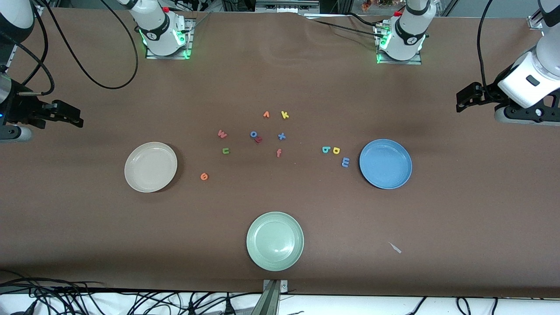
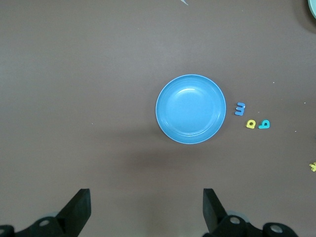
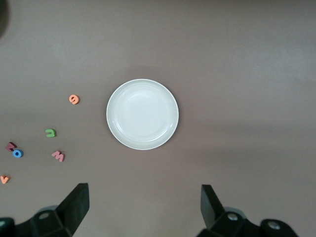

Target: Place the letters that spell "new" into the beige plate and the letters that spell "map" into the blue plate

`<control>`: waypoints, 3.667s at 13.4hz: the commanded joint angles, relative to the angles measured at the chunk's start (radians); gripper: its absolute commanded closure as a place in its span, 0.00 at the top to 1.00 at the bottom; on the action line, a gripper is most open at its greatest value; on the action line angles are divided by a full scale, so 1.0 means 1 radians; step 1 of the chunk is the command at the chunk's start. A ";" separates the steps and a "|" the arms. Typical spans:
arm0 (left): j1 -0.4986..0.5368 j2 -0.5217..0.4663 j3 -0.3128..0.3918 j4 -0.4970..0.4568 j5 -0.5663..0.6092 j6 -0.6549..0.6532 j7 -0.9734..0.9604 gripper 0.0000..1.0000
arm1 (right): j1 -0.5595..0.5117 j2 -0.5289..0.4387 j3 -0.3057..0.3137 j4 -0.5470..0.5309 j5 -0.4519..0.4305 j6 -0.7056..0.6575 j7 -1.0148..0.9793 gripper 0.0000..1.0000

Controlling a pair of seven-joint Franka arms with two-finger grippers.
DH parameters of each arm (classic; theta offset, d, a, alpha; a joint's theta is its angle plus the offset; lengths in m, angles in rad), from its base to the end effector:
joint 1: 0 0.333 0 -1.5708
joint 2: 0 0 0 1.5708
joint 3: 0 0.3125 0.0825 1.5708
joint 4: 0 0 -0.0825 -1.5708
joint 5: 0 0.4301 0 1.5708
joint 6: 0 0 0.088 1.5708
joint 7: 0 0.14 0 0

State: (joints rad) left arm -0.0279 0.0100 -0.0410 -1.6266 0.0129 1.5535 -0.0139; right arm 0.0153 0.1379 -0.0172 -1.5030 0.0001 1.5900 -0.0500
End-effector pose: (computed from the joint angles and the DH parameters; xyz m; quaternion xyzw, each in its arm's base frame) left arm 0.5950 -0.0391 0.5519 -0.9987 0.0276 0.0412 0.0080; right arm 0.6403 -0.0006 0.5391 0.9994 0.0241 -0.0255 0.0005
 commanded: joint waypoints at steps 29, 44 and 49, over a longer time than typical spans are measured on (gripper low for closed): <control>0.020 0.038 -0.003 0.070 -0.008 -0.004 0.023 1.00 | 0.003 -0.003 -0.001 0.010 -0.005 -0.025 0.002 1.00; 0.014 0.038 -0.003 0.071 -0.008 -0.003 0.023 1.00 | 0.003 -0.001 -0.004 0.010 -0.005 -0.025 0.009 1.00; 0.002 0.039 -0.010 0.071 -0.013 -0.006 0.022 1.00 | 0.003 -0.001 -0.003 0.012 -0.005 -0.022 0.010 1.00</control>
State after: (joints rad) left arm -0.0204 0.0344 -0.0489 -1.5856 0.0130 1.5606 -0.0098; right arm 0.0154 0.1380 -0.0179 -1.5030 0.0001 1.5823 -0.0461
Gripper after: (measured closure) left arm 0.000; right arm 0.000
